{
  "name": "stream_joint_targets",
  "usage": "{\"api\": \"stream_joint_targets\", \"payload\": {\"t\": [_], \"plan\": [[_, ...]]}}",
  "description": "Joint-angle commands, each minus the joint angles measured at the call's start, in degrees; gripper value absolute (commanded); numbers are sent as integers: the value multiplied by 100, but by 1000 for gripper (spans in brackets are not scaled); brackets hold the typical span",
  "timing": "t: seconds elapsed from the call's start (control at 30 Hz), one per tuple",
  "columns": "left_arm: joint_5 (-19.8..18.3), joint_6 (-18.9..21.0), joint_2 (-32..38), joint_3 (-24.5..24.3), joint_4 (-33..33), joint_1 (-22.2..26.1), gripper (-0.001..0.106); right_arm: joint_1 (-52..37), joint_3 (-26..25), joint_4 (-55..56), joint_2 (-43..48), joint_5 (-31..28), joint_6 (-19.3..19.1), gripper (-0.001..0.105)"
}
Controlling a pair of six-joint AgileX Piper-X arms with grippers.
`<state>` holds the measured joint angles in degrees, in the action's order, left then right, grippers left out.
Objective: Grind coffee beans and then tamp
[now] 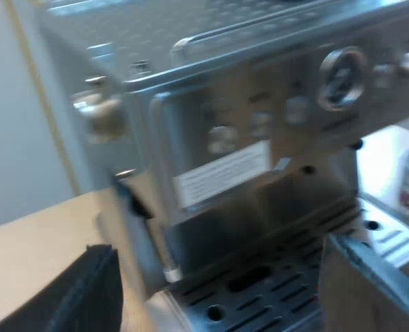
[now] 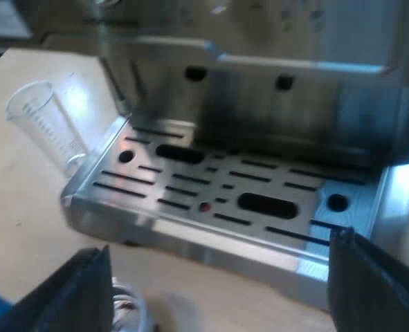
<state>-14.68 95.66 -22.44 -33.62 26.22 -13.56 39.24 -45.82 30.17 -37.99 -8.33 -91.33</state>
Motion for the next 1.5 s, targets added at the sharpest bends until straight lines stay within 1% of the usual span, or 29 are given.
{"api": "stream_joint_targets", "payload": {"t": [0.03, 0.13, 0.17, 0.27, 0.33, 0.43, 0.5, 0.57, 0.6, 0.67, 0.7, 0.77, 0.93, 1.0, 1.03, 1.07, 1.1, 1.17, 1.23, 1.33, 1.43, 1.5], "plan": [[-224, 91, 32, -49, -36, 443, 61, -599, -212, 284, -1, 426, -201, 66], [-388, 108, 32, -59, -36, 698, 61, -1233, -335, 641, 32, 764, -455, 66], [-496, 284, 32, -54, -36, 995, 61, -1463, -334, 698, 68, 833, -501, 66], [-573, 317, 32, -54, -36, 1182, 61, -2028, -334, 892, 173, 937, -537, 66], [-572, 316, 32, -54, -36, 1179, 61, -2386, -334, 981, 249, 1025, -603, 66], [-675, 316, 32, -54, 2, 1179, 61, -2956, -334, 1111, 354, 1142, -887, 65], [-689, 316, 32, -73, 134, 1179, 61, -3437, -334, 1214, 416, 1387, -988, 65], [-701, 306, 32, -91, 417, 1179, 61, -3951, -334, 1300, 501, 1872, -1073, 65], [-701, 306, 32, -92, 486, 1179, 61, -4040, -334, 1317, 529, 1981, -1092, 65], [-701, 306, 119, -95, 747, 1179, 61, -4511, -334, 1428, 673, 2234, -1155, 65], [-701, 306, 158, -95, 778, 1179, 61, -4576, -334, 1447, 703, 2251, -1172, 65], [-679, 264, 360, -95, 936, 1179, 61, -4867, -334, 1600, 940, 2264, -1406, 65], [-636, 199, 983, -95, 1235, 1179, 61, -4888, -334, 1832, 1529, 2289, -1671, 65], [-517, 182, 1129, -95, 1360, 1179, 61, -4890, -334, 1932, 1753, 2288, -1700, 65], [-270, 183, 1347, -95, 1507, 1179, 61, -4890, -334, 1974, 1866, 2288, -1699, 65], [73, 183, 1599, -95, 1688, 1179, 61, -4890, -320, 2038, 2037, 2300, -1699, 65], [184, 183, 1659, -95, 1762, 1179, 61, -4890, -317, 2105, 2176, 2313, -1699, 65], [522, 183, 2006, -95, 2005, 1179, 61, -4890, -318, 2256, 2424, 2314, -1699, 65], [612, 183, 2236, -95, 2156, 1179, 61, -4890, -318, 2389, 2654, 2356, -1699, 65], [612, 183, 2540, -95, 2466, 1179, 61, -4890, -247, 2513, 2976, 2397, -1688, 65], [640, 183, 2536, -102, 2844, 1179, 61, -4890, -80, 2541, 3343, 2402, -1688, 65], [697, 137, 2537, -70, 2965, 1179, 61, -4890, 48, 2541, 3577, 2402, -1688, 65]]}}
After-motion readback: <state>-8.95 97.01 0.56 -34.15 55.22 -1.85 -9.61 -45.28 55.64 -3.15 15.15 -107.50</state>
